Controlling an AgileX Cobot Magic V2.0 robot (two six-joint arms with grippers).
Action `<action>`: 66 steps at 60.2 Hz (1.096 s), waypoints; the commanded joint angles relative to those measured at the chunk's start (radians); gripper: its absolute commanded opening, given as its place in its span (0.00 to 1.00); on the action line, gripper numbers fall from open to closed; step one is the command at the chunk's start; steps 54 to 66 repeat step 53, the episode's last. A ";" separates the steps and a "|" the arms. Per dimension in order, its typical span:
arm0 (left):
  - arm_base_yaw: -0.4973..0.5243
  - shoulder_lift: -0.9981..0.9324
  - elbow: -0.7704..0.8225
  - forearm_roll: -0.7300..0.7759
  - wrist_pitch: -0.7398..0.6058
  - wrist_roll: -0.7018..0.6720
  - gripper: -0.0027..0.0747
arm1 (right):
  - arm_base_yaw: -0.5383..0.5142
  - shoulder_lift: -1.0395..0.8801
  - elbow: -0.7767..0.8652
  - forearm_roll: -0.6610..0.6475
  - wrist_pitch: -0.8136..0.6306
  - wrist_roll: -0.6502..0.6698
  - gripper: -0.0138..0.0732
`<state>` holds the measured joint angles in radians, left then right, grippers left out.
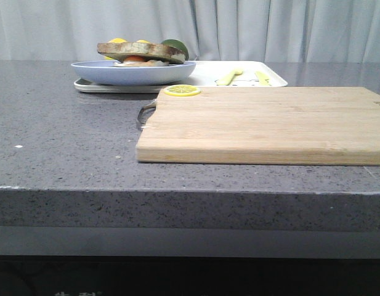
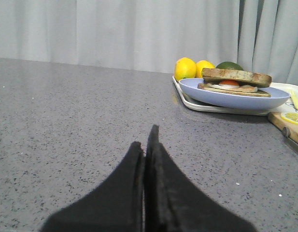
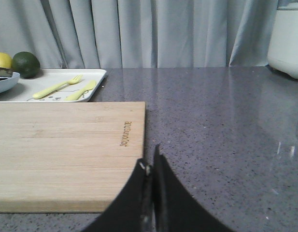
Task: Place bread and move sandwich to tray
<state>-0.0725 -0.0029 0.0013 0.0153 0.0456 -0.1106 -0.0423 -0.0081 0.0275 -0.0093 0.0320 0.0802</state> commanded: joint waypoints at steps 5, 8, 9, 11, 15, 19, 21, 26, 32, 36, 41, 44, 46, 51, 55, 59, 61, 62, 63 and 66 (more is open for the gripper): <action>0.002 -0.022 0.005 0.000 -0.073 -0.008 0.01 | 0.025 -0.025 -0.004 -0.008 -0.097 -0.001 0.08; 0.002 -0.022 0.005 0.000 -0.073 -0.008 0.01 | 0.025 -0.025 -0.004 -0.008 -0.094 -0.001 0.08; 0.002 -0.022 0.005 0.000 -0.073 -0.008 0.01 | 0.025 -0.025 -0.004 -0.008 -0.093 -0.001 0.08; 0.002 -0.022 0.005 0.000 -0.073 -0.008 0.01 | 0.026 -0.025 -0.004 -0.008 -0.092 -0.001 0.08; 0.002 -0.022 0.005 0.000 -0.073 -0.008 0.01 | 0.026 -0.025 -0.004 -0.008 -0.092 -0.001 0.08; 0.002 -0.022 0.005 0.000 -0.073 -0.008 0.01 | 0.026 -0.025 -0.004 -0.008 -0.089 -0.001 0.08; 0.002 -0.022 0.005 0.000 -0.073 -0.008 0.01 | 0.026 -0.025 -0.004 -0.008 -0.088 -0.001 0.08; 0.002 -0.022 0.005 0.000 -0.073 -0.008 0.01 | 0.026 -0.025 -0.004 -0.008 -0.089 -0.001 0.08; 0.002 -0.022 0.005 0.000 -0.073 -0.008 0.01 | 0.026 -0.025 -0.004 -0.008 -0.089 -0.001 0.08; 0.002 -0.022 0.005 0.000 -0.073 -0.008 0.01 | 0.026 -0.025 -0.004 -0.008 -0.089 -0.001 0.08; 0.002 -0.022 0.005 0.000 -0.073 -0.008 0.01 | 0.026 -0.025 -0.004 -0.008 -0.089 -0.001 0.08; 0.002 -0.022 0.005 0.000 -0.073 -0.008 0.01 | 0.026 -0.025 -0.004 -0.008 -0.089 -0.001 0.08; 0.002 -0.022 0.005 0.000 -0.073 -0.008 0.01 | 0.026 -0.025 -0.004 -0.008 -0.089 -0.001 0.08; 0.002 -0.022 0.005 0.000 -0.073 -0.008 0.01 | 0.026 -0.025 -0.004 -0.008 -0.089 -0.001 0.08; 0.002 -0.022 0.005 0.000 -0.073 -0.008 0.01 | 0.026 -0.025 -0.004 -0.008 -0.089 -0.001 0.08; 0.002 -0.022 0.005 0.000 -0.073 -0.008 0.01 | 0.026 -0.025 -0.004 -0.008 -0.089 -0.001 0.08; 0.002 -0.022 0.005 0.000 -0.073 -0.008 0.01 | 0.026 -0.025 -0.004 -0.008 -0.089 -0.001 0.08; 0.002 -0.022 0.005 0.000 -0.073 -0.008 0.01 | 0.026 -0.025 -0.004 -0.008 -0.089 -0.001 0.08; 0.002 -0.022 0.005 0.000 -0.073 -0.008 0.01 | 0.026 -0.025 -0.004 -0.008 -0.089 -0.001 0.08; 0.002 -0.022 0.005 0.000 -0.073 -0.008 0.01 | 0.026 -0.025 -0.004 -0.008 -0.089 -0.001 0.08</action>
